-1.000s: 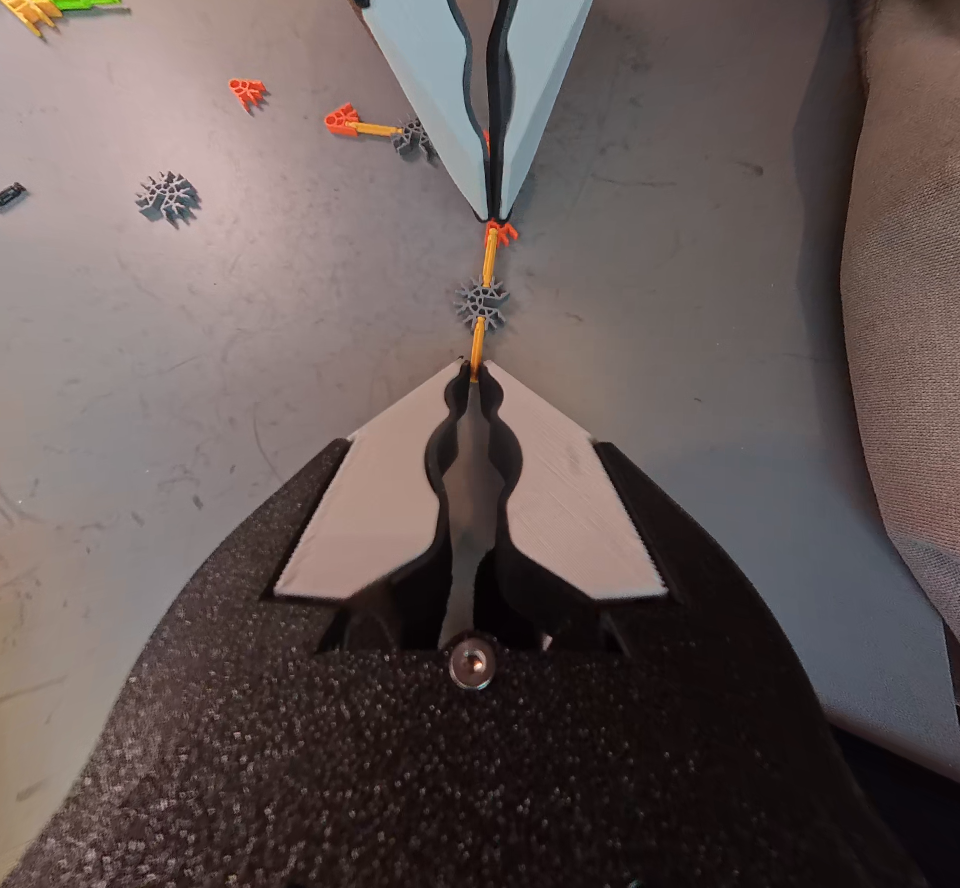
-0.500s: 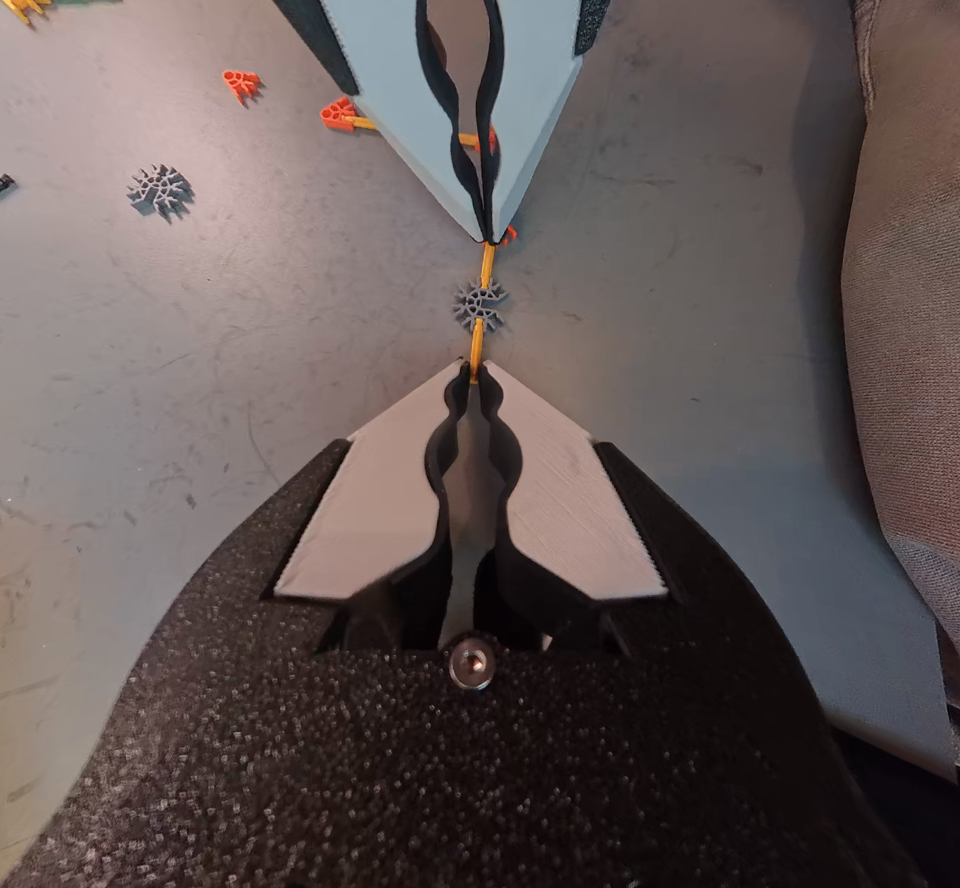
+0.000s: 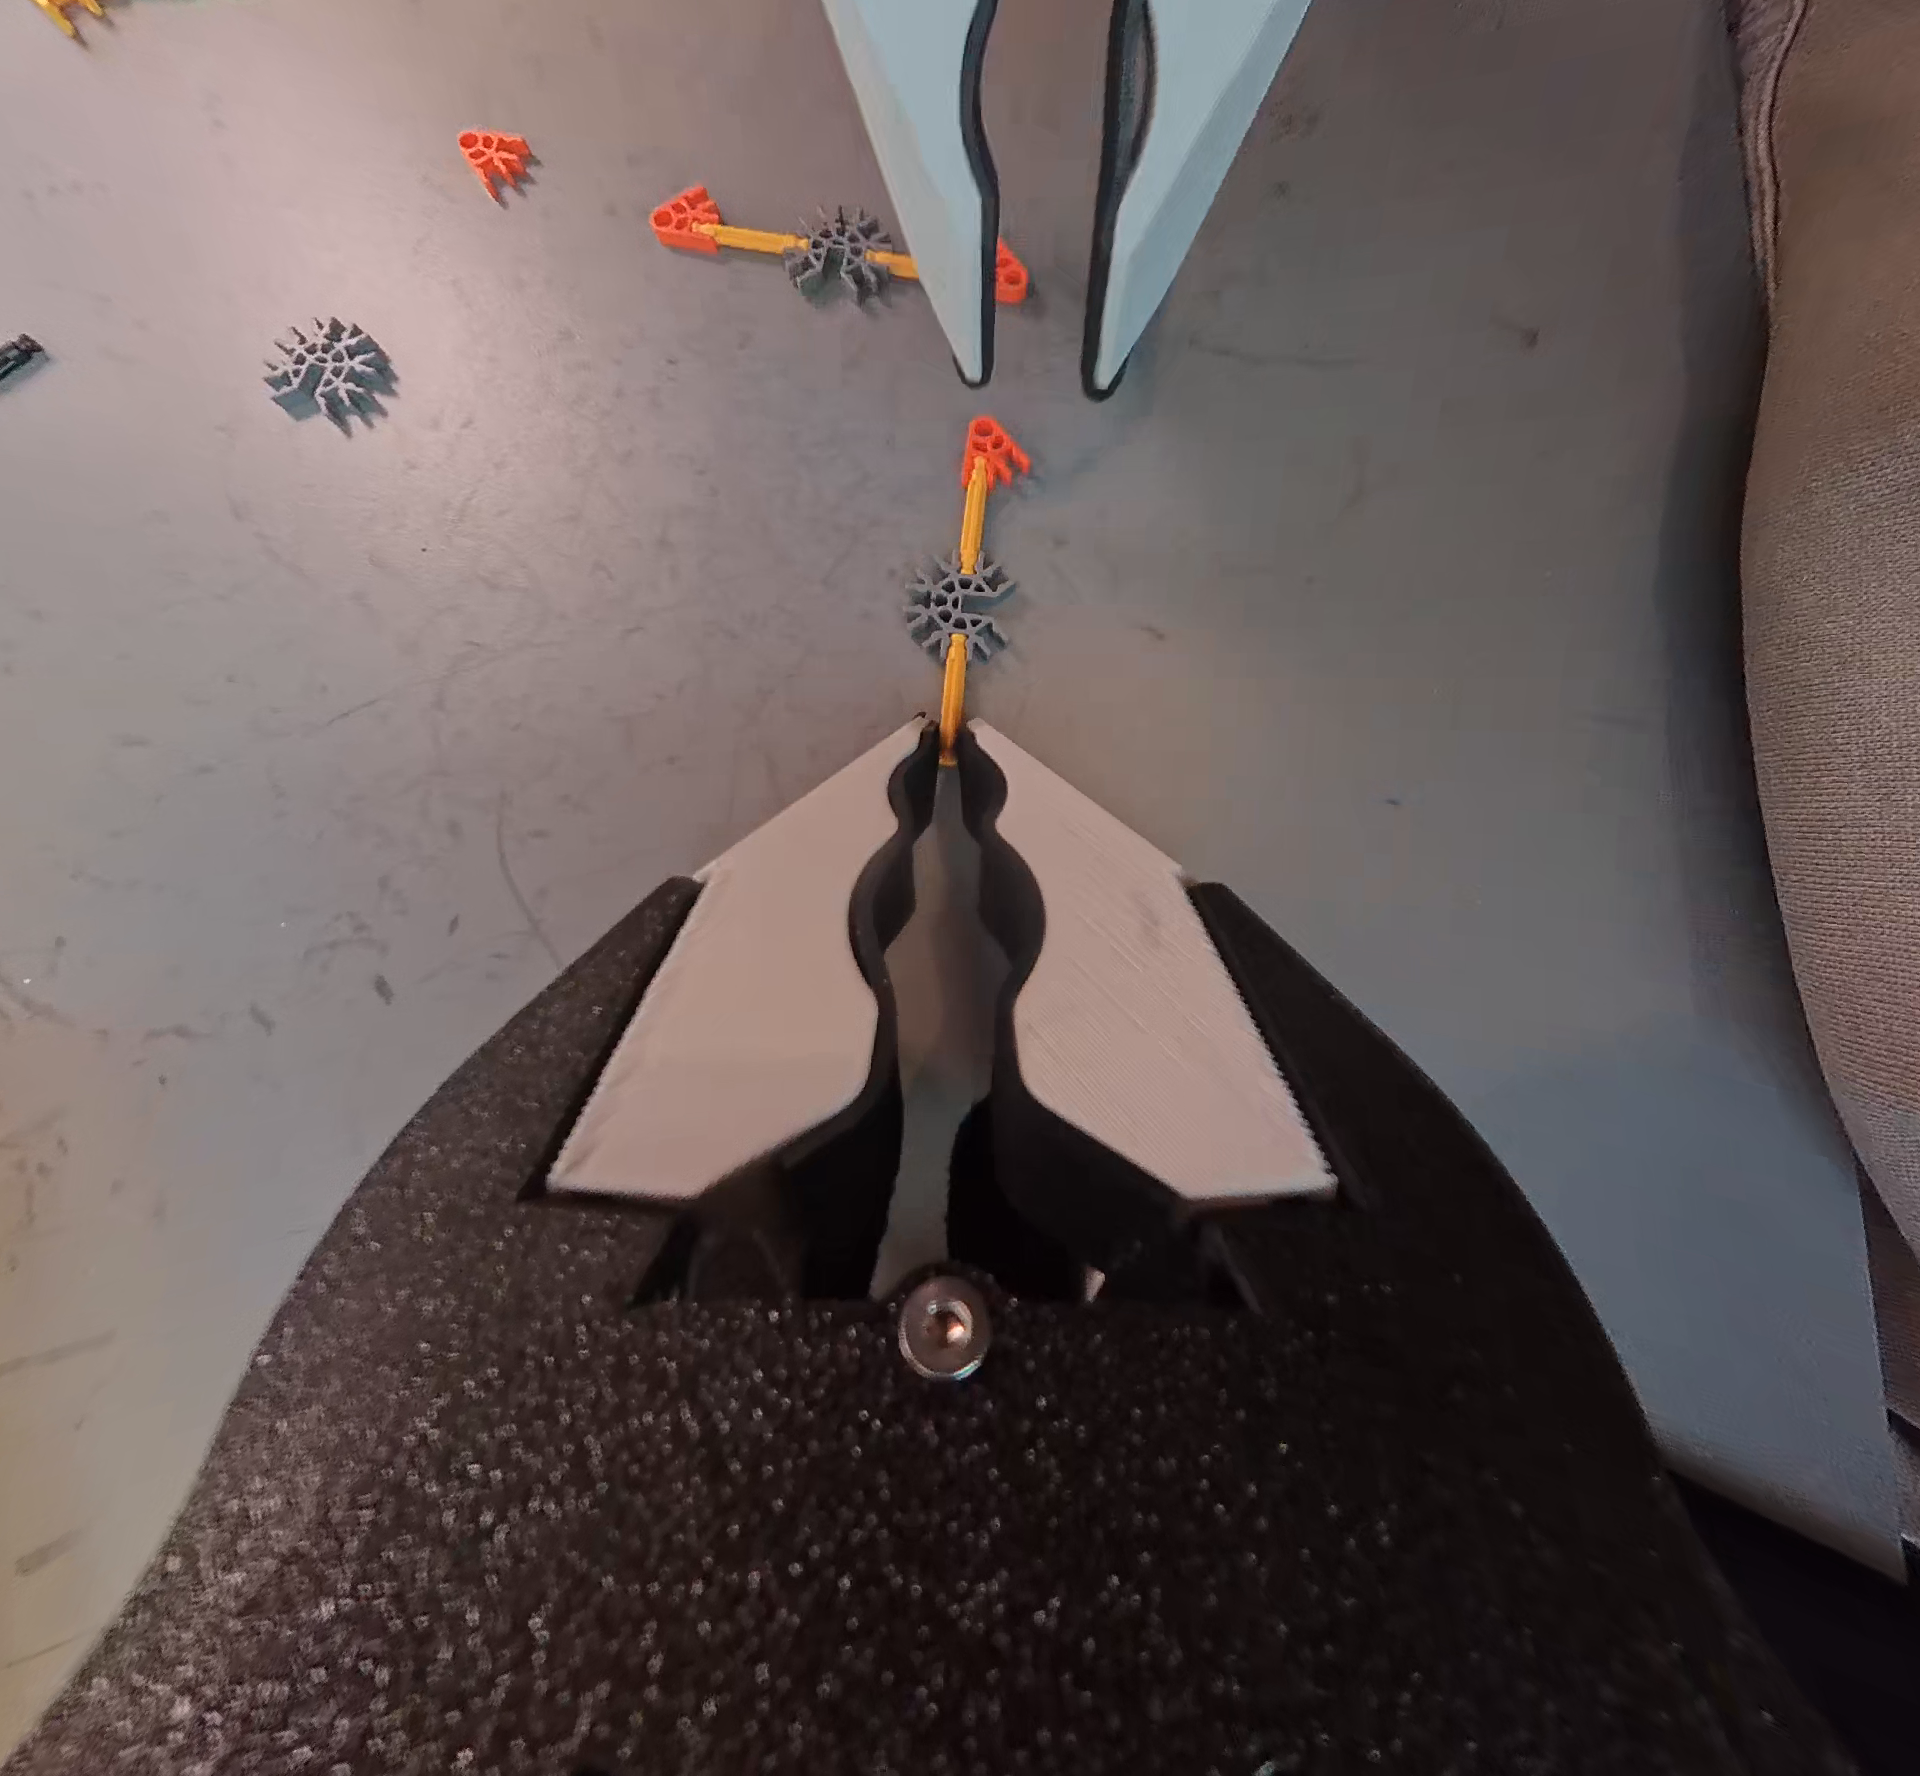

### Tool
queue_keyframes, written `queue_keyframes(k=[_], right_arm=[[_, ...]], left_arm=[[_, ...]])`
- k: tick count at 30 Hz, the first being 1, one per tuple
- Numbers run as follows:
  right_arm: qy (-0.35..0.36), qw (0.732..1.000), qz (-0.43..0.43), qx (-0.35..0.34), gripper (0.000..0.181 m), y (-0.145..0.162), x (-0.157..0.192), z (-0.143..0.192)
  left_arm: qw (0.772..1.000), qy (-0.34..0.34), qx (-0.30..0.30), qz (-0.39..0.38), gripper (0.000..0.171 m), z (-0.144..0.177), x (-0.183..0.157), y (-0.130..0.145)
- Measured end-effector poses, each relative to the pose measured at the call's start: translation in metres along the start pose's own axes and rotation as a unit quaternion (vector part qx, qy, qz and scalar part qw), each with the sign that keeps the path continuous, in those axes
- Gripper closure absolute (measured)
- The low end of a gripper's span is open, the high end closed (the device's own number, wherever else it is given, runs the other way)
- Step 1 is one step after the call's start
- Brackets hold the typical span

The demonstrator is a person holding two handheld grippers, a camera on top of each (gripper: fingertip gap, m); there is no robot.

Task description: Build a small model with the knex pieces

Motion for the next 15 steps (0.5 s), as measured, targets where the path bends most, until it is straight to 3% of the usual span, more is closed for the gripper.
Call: queue_keyframes(k=[7, 12, 15], right_arm=[[0.048, 0.998, -0.023, -0.033, 0.156, 0.031, 0.013, 0.012], [0.097, 0.992, -0.070, -0.042, 0.156, 0.050, -0.004, 0.027], [0.114, 0.989, -0.090, -0.030, 0.156, 0.056, -0.017, 0.032]], left_arm=[[1.000, 0.004, -0.005, 0.002, 0.160, 0.003, 0.000, 0.000], [1.000, 0.005, 0.004, 0.014, 0.158, 0.005, 0.004, 0.004], [1.000, 0.003, 0.004, 0.013, 0.168, 0.002, 0.003, 0.002]])
Point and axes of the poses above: each gripper's, where its closed fingertips meet, z back along the fingers, y out of its underside, x = y × z across the jaws, the point moved 10 cm from there along z, back along the fingers, and after that the axes turned 2 degrees about -y, right-handed, at the moved point
